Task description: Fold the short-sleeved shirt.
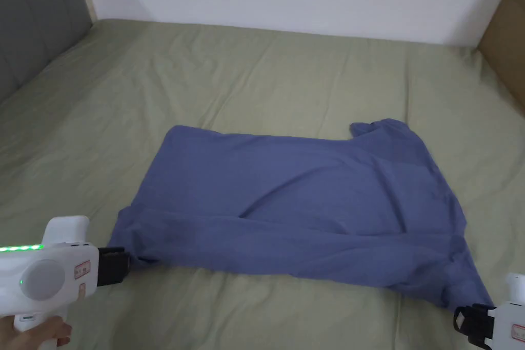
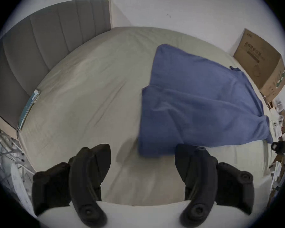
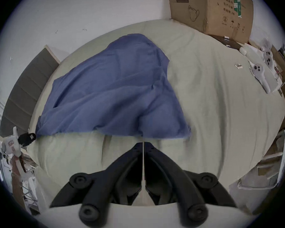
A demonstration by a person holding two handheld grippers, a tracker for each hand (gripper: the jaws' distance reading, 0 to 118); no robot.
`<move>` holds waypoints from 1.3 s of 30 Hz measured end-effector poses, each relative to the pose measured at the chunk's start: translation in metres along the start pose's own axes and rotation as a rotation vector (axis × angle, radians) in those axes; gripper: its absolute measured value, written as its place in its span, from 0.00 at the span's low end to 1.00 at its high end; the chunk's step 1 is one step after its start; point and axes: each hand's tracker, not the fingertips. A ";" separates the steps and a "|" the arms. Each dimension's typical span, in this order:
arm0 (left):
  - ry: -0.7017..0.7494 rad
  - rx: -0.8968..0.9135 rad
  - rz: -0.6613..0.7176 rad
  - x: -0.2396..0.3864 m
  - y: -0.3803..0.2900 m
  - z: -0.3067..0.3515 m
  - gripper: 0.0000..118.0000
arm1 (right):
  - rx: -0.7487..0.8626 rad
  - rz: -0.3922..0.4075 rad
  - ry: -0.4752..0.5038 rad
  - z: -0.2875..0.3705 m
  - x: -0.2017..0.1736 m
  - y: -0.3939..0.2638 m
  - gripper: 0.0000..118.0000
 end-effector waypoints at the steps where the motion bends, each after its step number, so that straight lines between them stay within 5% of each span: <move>1: -0.008 -0.001 0.008 -0.002 0.002 -0.005 0.72 | -0.005 0.002 0.000 -0.001 0.001 0.000 0.01; 6: -0.026 -0.028 0.006 0.004 0.005 -0.024 0.41 | -0.018 -0.025 -0.017 -0.003 0.000 -0.002 0.01; 9: 0.002 -0.009 0.014 0.006 0.009 -0.019 0.04 | -0.016 -0.051 -0.001 -0.002 0.003 -0.002 0.01; 10: -0.016 -0.006 0.048 0.004 0.012 -0.019 0.04 | -0.014 -0.050 -0.004 -0.004 0.004 -0.001 0.04; 11: -0.029 -0.026 0.061 0.005 0.015 -0.019 0.04 | -0.008 -0.041 -0.027 -0.002 0.004 0.001 0.18; 13: -0.011 -0.020 0.027 0.009 0.015 -0.017 0.04 | -0.005 -0.018 -0.051 -0.001 0.005 0.008 0.76; 14: -0.001 -0.021 0.002 0.011 0.015 -0.015 0.04 | -0.004 -0.002 -0.045 0.001 0.002 0.016 0.86; 18: 0.002 -0.018 -0.029 0.013 0.017 -0.007 0.04 | 0.007 -0.052 -0.026 -0.021 0.021 0.034 0.84; 19: -0.003 -0.019 -0.025 0.012 0.018 -0.006 0.04 | -0.019 -0.086 -0.032 -0.031 0.025 0.037 0.71; 21: -0.010 -0.018 -0.016 0.010 0.019 -0.005 0.04 | -0.063 -0.118 0.004 -0.050 0.031 0.040 0.18; 23: -0.018 -0.022 -0.010 0.010 0.021 -0.003 0.04 | -0.063 -0.103 -0.019 -0.064 0.028 0.042 0.11; 28: -0.019 -0.009 -0.027 0.011 0.024 0.009 0.04 | -0.033 0.022 -0.029 -0.029 0.008 0.046 0.09; 35: -0.032 0.029 -0.078 0.008 0.029 0.041 0.04 | 0.010 -0.020 0.051 0.017 0.019 0.052 0.09; 39: -0.026 0.042 -0.099 0.004 0.020 0.064 0.04 | 0.003 0.050 0.001 0.036 0.025 0.039 0.09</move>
